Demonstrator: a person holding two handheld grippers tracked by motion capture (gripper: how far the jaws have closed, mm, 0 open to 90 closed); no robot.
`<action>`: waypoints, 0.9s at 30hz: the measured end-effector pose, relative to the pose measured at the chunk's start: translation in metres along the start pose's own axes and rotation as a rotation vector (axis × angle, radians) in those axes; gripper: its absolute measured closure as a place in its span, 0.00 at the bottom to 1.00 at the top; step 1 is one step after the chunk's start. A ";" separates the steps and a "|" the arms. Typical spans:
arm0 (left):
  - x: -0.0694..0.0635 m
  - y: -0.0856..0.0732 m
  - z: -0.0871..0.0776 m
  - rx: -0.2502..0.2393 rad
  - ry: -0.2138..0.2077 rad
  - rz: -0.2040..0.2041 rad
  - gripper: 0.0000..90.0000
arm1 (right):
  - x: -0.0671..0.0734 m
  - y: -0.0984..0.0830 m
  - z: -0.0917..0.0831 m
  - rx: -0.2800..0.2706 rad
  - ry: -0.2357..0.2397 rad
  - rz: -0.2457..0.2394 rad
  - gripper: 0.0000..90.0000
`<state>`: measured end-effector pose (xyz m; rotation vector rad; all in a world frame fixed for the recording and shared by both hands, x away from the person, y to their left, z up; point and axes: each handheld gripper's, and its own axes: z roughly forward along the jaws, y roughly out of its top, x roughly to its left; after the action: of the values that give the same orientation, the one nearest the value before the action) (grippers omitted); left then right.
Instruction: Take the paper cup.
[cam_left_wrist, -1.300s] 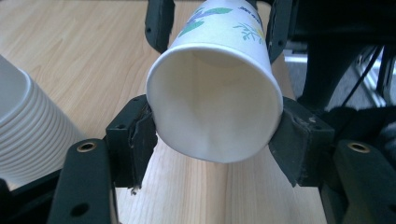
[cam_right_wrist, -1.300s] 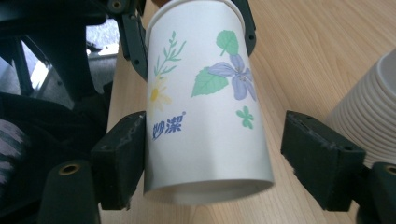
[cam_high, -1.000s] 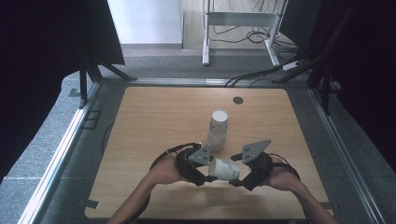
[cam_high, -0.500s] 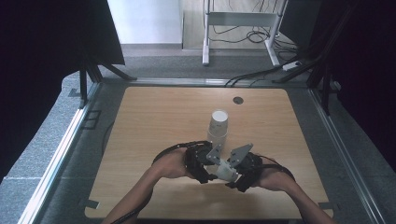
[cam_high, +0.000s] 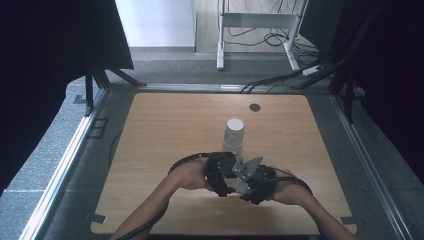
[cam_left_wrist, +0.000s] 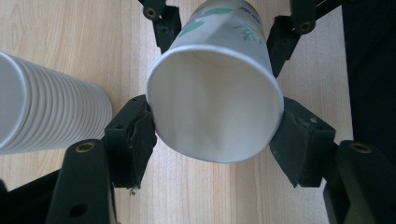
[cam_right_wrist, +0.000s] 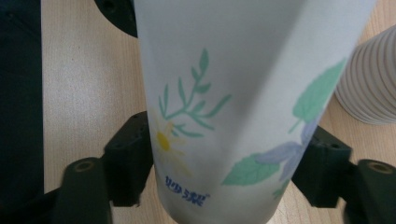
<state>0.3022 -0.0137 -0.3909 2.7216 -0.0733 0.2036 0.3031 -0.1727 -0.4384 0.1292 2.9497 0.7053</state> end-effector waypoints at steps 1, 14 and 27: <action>0.000 0.000 0.000 0.000 -0.001 0.001 0.38 | 0.000 0.000 0.000 0.002 0.001 0.002 0.40; 0.003 -0.005 -0.005 -0.100 -0.017 -0.075 0.26 | 0.000 -0.006 -0.005 -0.066 0.005 0.050 0.40; 0.008 -0.032 -0.013 -0.415 -0.062 -0.243 0.16 | 0.000 -0.024 -0.014 -0.345 0.020 0.113 0.40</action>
<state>0.3109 0.0211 -0.3906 2.2966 0.1787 0.0278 0.3002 -0.2009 -0.4367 0.2605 2.8021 1.2219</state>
